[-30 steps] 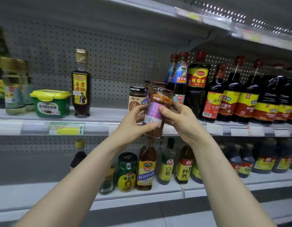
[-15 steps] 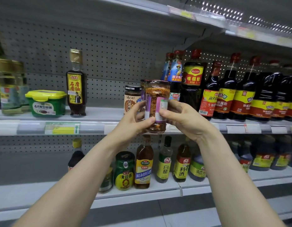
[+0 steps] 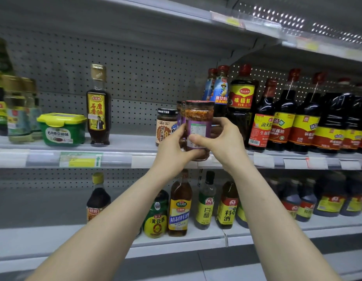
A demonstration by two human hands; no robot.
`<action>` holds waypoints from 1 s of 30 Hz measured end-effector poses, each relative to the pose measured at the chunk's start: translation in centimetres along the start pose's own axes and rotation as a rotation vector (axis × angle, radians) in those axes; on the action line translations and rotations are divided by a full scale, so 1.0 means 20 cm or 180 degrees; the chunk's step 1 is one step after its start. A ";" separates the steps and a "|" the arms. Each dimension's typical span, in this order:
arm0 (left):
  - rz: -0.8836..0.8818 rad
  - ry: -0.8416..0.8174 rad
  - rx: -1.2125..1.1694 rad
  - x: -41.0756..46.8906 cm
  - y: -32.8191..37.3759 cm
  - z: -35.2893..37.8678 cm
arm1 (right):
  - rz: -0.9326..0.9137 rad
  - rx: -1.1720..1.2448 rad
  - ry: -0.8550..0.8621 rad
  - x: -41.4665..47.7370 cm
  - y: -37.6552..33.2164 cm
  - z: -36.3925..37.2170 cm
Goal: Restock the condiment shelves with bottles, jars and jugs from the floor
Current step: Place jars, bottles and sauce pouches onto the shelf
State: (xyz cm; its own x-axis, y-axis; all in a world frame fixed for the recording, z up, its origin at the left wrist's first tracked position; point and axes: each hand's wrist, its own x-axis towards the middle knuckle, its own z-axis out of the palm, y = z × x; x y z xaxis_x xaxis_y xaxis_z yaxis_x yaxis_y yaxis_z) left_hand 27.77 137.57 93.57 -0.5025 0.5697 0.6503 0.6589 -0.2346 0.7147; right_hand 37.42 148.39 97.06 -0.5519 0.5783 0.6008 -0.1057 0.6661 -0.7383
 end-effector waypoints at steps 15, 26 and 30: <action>-0.0056 -0.0600 -0.0654 0.03 -0.05 -0.05 | 0.0084 0.0565 -0.0558 0.01 0.04 -0.05; -0.0060 0.0084 0.0561 0.02 -0.06 -0.06 | 0.0173 -0.0385 0.0181 0.05 0.04 -0.01; -0.0239 -0.0076 0.0910 0.02 -0.06 -0.06 | 0.0260 -0.0720 0.0286 0.11 0.03 0.04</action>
State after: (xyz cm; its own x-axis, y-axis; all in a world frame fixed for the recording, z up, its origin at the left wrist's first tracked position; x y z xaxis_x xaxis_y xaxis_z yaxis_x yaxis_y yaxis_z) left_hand 26.03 137.12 93.26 -0.5447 0.5962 0.5897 0.7531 0.0384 0.6568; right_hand 35.47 149.74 97.76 -0.4743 0.6672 0.5743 0.1295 0.6981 -0.7042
